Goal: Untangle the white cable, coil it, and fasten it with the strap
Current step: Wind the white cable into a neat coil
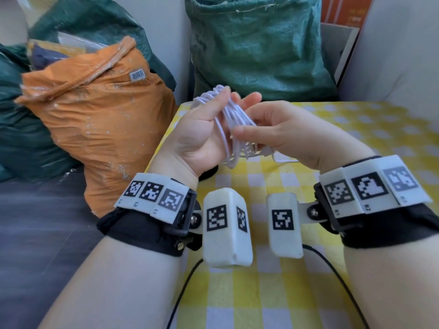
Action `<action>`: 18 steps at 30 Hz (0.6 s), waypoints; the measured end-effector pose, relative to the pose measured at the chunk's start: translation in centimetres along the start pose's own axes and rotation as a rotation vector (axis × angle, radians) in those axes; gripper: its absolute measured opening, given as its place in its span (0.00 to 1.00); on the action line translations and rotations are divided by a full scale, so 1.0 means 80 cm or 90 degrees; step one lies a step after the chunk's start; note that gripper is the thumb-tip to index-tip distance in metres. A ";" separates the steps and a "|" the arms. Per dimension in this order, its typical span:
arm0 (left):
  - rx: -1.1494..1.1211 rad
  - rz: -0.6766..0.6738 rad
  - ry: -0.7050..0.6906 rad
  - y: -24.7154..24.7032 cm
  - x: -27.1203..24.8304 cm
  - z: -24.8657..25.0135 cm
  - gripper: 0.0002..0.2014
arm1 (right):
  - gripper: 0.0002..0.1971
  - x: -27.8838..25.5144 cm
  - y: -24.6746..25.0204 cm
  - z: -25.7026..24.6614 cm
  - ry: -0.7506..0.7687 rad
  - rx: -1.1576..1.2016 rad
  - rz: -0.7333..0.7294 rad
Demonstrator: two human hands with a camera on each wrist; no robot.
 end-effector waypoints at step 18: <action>-0.201 0.043 -0.095 0.031 -0.003 0.038 0.19 | 0.18 -0.008 -0.010 0.024 -0.072 -0.105 -0.089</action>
Point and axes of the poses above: each hand's wrist, its own x-axis towards the middle knuckle, its own y-axis out of the back of the hand, z = x × y, the point moved 10 cm from there along x, towards the middle knuckle, and after that the axes turned 2 degrees about y, right-handed, at the moved point
